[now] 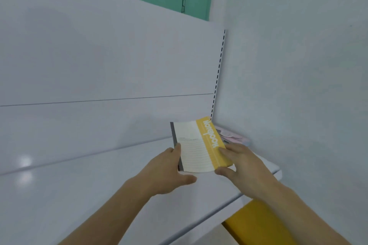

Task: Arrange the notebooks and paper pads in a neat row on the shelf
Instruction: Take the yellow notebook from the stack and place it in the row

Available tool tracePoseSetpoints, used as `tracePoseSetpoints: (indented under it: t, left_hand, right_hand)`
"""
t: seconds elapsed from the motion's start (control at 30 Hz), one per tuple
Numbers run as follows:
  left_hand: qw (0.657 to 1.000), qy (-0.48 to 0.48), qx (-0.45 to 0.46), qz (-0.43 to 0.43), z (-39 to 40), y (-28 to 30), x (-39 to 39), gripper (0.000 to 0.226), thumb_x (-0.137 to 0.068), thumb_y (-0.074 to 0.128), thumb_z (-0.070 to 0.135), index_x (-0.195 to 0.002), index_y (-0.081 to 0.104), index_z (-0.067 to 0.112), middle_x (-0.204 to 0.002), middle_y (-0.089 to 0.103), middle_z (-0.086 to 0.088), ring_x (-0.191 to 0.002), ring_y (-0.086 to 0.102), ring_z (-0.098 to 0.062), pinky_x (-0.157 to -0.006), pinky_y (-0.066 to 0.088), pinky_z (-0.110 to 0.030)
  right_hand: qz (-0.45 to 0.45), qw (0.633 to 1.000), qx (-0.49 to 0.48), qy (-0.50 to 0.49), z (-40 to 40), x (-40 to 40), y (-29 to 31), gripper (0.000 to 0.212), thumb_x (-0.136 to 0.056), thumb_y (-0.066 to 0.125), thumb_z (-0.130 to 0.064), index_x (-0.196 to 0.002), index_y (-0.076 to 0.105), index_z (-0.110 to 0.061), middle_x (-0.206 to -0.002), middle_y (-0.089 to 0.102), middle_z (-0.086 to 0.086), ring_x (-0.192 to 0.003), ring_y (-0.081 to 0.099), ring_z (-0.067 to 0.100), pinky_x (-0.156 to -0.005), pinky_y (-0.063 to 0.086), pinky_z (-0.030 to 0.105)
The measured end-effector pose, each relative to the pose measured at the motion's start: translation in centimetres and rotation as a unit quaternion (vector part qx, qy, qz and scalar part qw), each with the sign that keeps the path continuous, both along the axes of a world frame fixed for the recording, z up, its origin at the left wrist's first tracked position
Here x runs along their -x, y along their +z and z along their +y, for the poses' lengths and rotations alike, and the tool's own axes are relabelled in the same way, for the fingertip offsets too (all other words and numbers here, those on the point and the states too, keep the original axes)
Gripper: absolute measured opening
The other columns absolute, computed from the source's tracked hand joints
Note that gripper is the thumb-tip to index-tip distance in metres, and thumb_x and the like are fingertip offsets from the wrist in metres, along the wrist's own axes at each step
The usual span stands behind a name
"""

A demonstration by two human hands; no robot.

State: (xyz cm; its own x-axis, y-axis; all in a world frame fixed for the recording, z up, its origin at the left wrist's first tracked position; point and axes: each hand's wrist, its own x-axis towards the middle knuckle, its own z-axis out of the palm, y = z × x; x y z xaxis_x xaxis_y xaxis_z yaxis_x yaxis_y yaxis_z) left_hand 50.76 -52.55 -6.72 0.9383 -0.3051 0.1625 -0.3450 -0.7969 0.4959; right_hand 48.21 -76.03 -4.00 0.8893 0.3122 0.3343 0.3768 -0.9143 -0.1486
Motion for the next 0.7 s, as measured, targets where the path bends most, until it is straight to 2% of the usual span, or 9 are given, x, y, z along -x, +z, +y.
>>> tracePoseSetpoints:
  t: [0.1,0.23,0.37,0.47,0.57,0.63,0.7]
  left_hand:
    - [0.998,0.026,-0.052,-0.004,-1.2,-0.4,-2.7,0.081,-0.082,0.060,0.067,-0.145,0.031,0.025,-0.115,0.054,0.004,-0.104,0.055,-0.014,-0.091,0.049,-0.032]
    - [0.993,0.052,-0.105,0.017,-2.5,-1.3,-5.7,0.088,-0.087,0.051,0.070,-0.153,0.021,0.019,-0.125,0.053,0.000,-0.113,0.050,-0.016,-0.095,0.045,-0.031]
    - [0.981,0.096,-0.171,0.017,-4.2,-2.6,-8.0,0.088,-0.088,0.046,0.071,-0.154,0.020,0.018,-0.125,0.054,-0.002,-0.118,0.045,-0.021,-0.094,0.042,-0.032]
    - [0.967,0.123,-0.222,0.024,-5.5,-3.4,-9.0,0.078,-0.089,0.041,0.073,-0.146,0.035,0.020,-0.122,0.056,-0.001,-0.120,0.042,-0.023,-0.099,0.041,-0.036]
    - [0.952,0.152,-0.265,0.023,-6.7,-3.7,-9.6,0.062,-0.090,0.037,0.072,-0.130,0.049,0.026,-0.122,0.052,0.001,-0.121,0.042,-0.022,-0.095,0.040,-0.038]
    - [0.954,0.165,-0.250,0.029,-7.2,-3.9,-9.9,0.055,-0.091,0.038,0.071,-0.122,0.052,0.027,-0.118,0.051,0.004,-0.118,0.045,-0.020,-0.091,0.040,-0.036]
    - [0.960,0.176,-0.213,0.041,-7.4,-4.2,-10.0,0.056,-0.091,0.043,0.068,-0.125,0.054,0.025,-0.122,0.053,0.006,-0.120,0.046,-0.019,-0.094,0.041,-0.034]
  right_hand:
    - [0.015,1.000,0.012,0.020,-1.6,-4.0,-0.8,0.057,-0.089,0.062,-0.047,-0.138,0.050,-0.020,-0.138,0.046,-0.008,-0.133,0.032,0.014,-0.096,0.020,0.013]
    - [0.031,0.998,0.025,0.047,-3.1,-8.8,-2.4,0.061,-0.089,0.059,-0.051,-0.141,0.046,-0.020,-0.142,0.044,-0.004,-0.135,0.027,0.013,-0.102,0.017,0.014]
    - [0.035,0.994,0.052,0.088,-4.4,-13.6,-4.2,0.060,-0.087,0.057,-0.056,-0.135,0.052,-0.019,-0.133,0.052,-0.001,-0.132,0.031,0.017,-0.107,0.022,0.023]
    - [0.048,0.987,0.086,0.128,-5.7,-17.0,-5.7,0.071,-0.078,0.038,-0.073,-0.125,0.058,-0.024,-0.125,0.057,-0.003,-0.136,0.031,0.020,-0.112,0.027,0.030]
    - [0.046,0.983,0.086,0.154,-6.8,-19.5,-6.7,0.070,-0.074,0.026,-0.077,-0.106,0.062,-0.026,-0.112,0.063,-0.003,-0.130,0.037,0.019,-0.108,0.033,0.033]
    - [0.038,0.981,0.088,0.169,-7.2,-20.6,-7.0,0.069,-0.075,0.025,-0.076,-0.103,0.062,-0.026,-0.110,0.063,-0.002,-0.127,0.039,0.020,-0.107,0.033,0.033]
    - [0.023,0.977,0.100,0.186,-7.4,-21.5,-7.1,0.069,-0.076,0.026,-0.076,-0.102,0.063,-0.025,-0.106,0.063,-0.001,-0.121,0.042,0.022,-0.105,0.034,0.033]
